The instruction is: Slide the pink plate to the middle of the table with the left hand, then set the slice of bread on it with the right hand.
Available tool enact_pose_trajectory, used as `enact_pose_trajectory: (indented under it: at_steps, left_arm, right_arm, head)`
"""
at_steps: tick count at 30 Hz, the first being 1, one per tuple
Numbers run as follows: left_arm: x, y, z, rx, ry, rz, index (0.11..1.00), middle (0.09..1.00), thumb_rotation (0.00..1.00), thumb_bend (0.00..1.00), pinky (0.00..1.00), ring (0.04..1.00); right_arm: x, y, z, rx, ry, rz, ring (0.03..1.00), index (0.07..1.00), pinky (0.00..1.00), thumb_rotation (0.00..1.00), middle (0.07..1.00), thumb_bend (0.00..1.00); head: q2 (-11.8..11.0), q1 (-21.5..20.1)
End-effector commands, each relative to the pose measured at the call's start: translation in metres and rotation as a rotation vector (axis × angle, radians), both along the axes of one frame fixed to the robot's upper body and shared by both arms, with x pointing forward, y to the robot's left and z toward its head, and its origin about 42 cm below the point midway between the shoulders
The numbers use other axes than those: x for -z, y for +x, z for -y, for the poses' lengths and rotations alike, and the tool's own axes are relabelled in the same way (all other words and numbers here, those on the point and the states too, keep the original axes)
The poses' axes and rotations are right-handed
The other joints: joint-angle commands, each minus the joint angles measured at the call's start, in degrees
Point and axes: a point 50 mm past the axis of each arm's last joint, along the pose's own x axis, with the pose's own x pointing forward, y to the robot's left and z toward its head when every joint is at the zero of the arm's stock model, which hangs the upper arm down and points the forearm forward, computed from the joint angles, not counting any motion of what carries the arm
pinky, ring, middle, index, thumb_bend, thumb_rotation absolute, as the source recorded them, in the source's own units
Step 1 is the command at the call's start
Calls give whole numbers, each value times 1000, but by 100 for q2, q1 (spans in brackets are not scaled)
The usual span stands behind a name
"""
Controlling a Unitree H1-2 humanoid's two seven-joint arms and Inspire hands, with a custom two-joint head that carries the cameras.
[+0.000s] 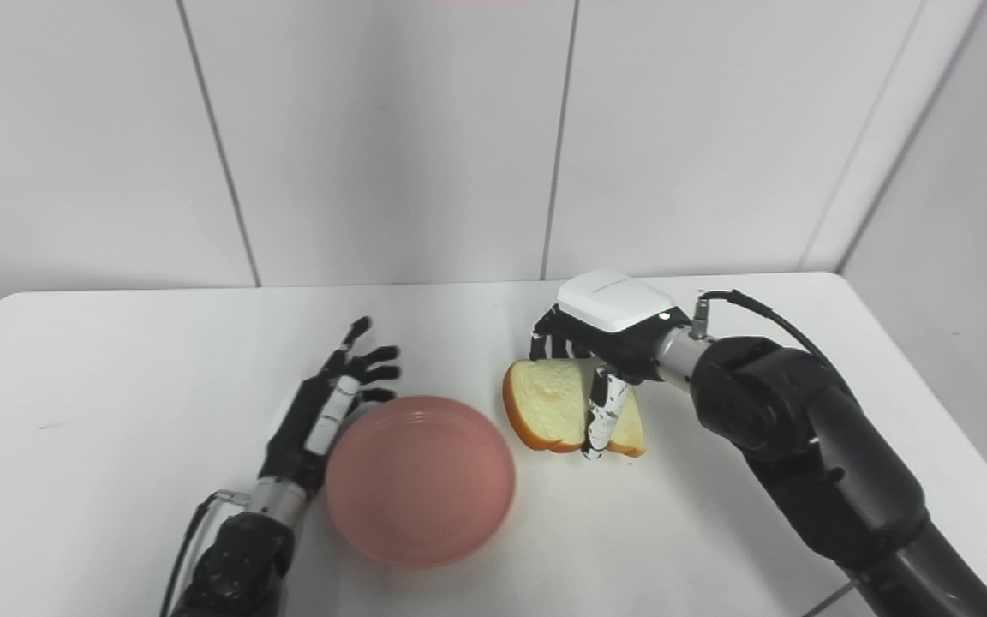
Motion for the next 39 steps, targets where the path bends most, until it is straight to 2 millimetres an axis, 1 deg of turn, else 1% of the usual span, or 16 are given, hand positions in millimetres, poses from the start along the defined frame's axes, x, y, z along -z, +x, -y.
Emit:
enact_pose_trajectory:
  at_steps: [1, 5, 10, 13, 15, 17, 21, 23, 28, 33, 34, 35, 37, 38, 39]
  left_arm:
    - [47, -32, 8, -1, -10, -132, 945, 801, 965, 911, 641, 762]
    - [46, -31, 11, -4, -20, -129, 943, 804, 997, 941, 643, 759]
    - [45, -32, 12, -12, -44, -134, 941, 800, 995, 958, 643, 757]
    - [46, -32, 12, -15, -49, -137, 946, 802, 989, 961, 645, 760]
    - [46, -31, 12, -18, -52, -139, 945, 800, 984, 961, 646, 758]
    - [46, -31, 12, -23, -52, -139, 945, 800, 982, 964, 649, 760]
    - [44, -30, 13, -29, -53, -134, 943, 796, 993, 958, 643, 756]
    - [45, -29, 13, -30, -56, -134, 943, 794, 987, 955, 643, 755]
    - [46, -30, 13, -26, -54, -131, 941, 790, 986, 943, 641, 750]
    - [46, -30, 13, -29, -50, -135, 937, 777, 985, 914, 647, 746]
    - [46, -30, 13, -29, -48, -134, 936, 772, 989, 905, 644, 742]
    - [46, -30, 13, -30, -47, -134, 936, 769, 991, 900, 642, 740]
    - [46, -30, 14, -31, -47, -134, 935, 766, 989, 890, 642, 738]
    - [46, -31, 14, -31, -48, -134, 933, 772, 986, 887, 641, 746]
    - [46, -31, 14, -34, -48, -134, 932, 776, 983, 891, 642, 750]
  right_arm:
    - [-15, 4, -19, -59, -1, 80, 475, 501, 392, 9, 483, 523]
    - [-5, 6, -42, -96, 6, 56, 473, 502, 391, 9, 482, 522]
    - [2, 5, -68, -128, -4, 25, 459, 516, 372, 10, 466, 521]
    - [5, 6, -77, -143, -13, 19, 463, 521, 379, 10, 462, 521]
    - [8, 6, -83, -156, -13, 20, 451, 527, 365, 10, 458, 520]
    - [10, 6, -88, -166, -9, 18, 444, 528, 355, 10, 455, 520]
    - [16, 7, -96, -175, -8, 13, 466, 522, 382, 9, 460, 522]
    - [19, 7, -99, -178, -9, 5, 463, 523, 380, 9, 458, 522]
    - [26, 7, -101, -190, -11, -11, 456, 520, 370, 10, 460, 522]
    - [27, 6, -102, -193, -11, -11, 499, 509, 414, 11, 477, 523]
    - [28, 6, -102, -194, -8, -9, 515, 502, 431, 87, 526, 516]
    - [28, 6, -101, -198, -4, -4, 524, 497, 441, 134, 556, 513]
    - [30, 6, -100, -203, 2, 3, 540, 495, 454, 164, 580, 510]
    - [30, 6, -99, -204, 3, 6, 585, 566, 492, 349, 621, 655]
    - [31, 5, -99, -202, 8, 6, 629, 601, 529, 432, 660, 747]
  head:
    - [1, 10]
    - [21, 78]
    - [48, 169]
    - [60, 190]
    - [60, 190]
    - [60, 190]
    - [60, 197]
    - [63, 204]
    - [76, 202]
    - [82, 199]
    - [82, 199]
    - [82, 205]
    - [82, 205]
    - [82, 205]
    - [91, 210]
